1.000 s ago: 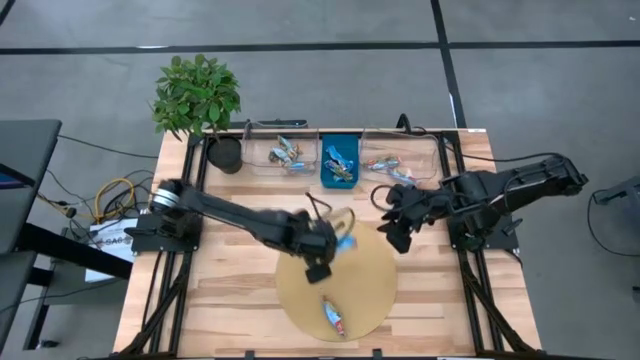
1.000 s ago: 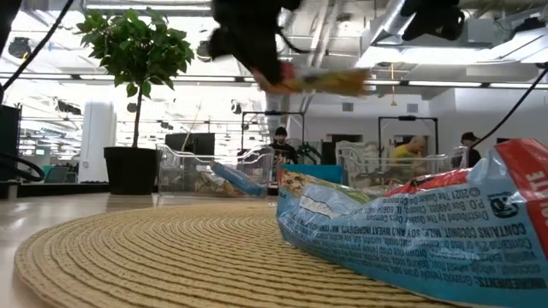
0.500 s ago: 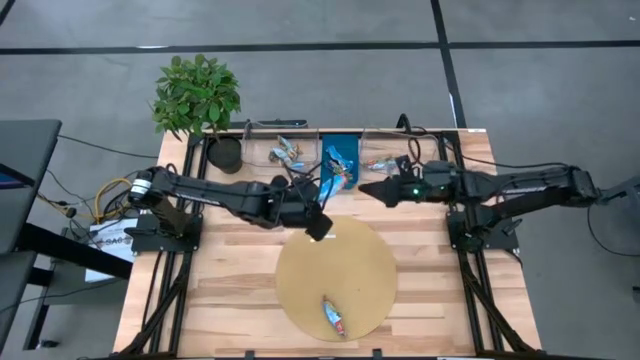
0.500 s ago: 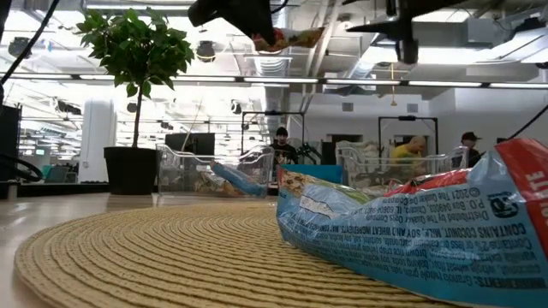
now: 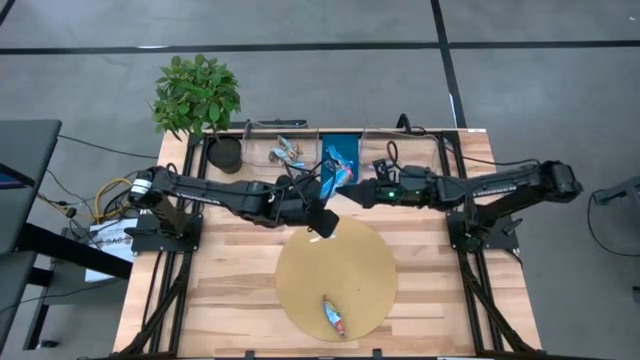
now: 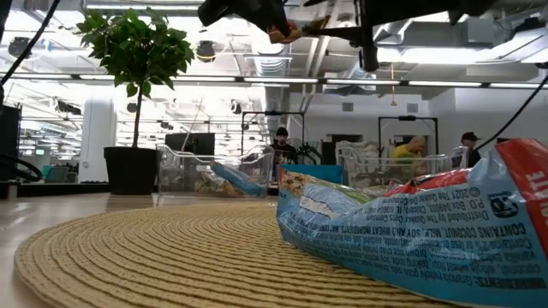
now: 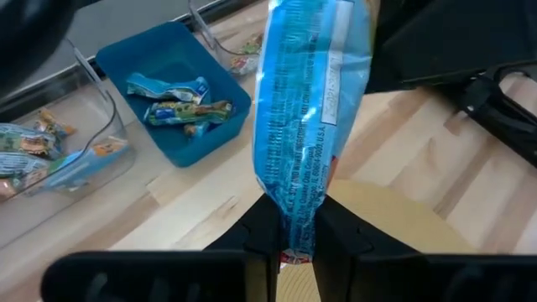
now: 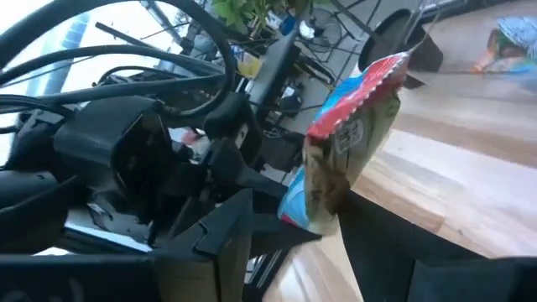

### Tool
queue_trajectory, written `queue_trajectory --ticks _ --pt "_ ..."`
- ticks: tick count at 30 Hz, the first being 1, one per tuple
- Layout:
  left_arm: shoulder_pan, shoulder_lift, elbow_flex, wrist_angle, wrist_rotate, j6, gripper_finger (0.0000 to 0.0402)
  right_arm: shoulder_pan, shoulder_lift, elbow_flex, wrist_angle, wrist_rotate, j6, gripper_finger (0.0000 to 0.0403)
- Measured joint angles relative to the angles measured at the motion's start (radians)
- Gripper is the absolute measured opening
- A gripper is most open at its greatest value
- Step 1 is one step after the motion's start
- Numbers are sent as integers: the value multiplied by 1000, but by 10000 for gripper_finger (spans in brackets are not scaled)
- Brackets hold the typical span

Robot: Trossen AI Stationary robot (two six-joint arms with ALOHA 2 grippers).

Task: Pick and place Granola Bars by type
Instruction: Put the red granola bar into the right transparent bin

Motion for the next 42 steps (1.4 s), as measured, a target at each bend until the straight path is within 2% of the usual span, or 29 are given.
queue_trajectory --ticks 8,20,26,32,36,42 --pt "0 0 0 4 25 13 39 -17 33 44 -17 -13 -31 154" --pt "0 0 0 8 29 30 42 -37 32 45 -62 -20 -54 10" --pt "0 1 0 -6 29 32 67 -42 31 46 -84 -57 -59 13" --pt "14 2 0 -91 42 29 111 -45 20 48 -201 -103 -89 5" --pt "23 2 0 -123 44 28 146 -67 6 48 -320 -173 -133 2" --pt "32 2 -1 -154 77 29 182 -128 -53 46 -605 -189 -225 1"
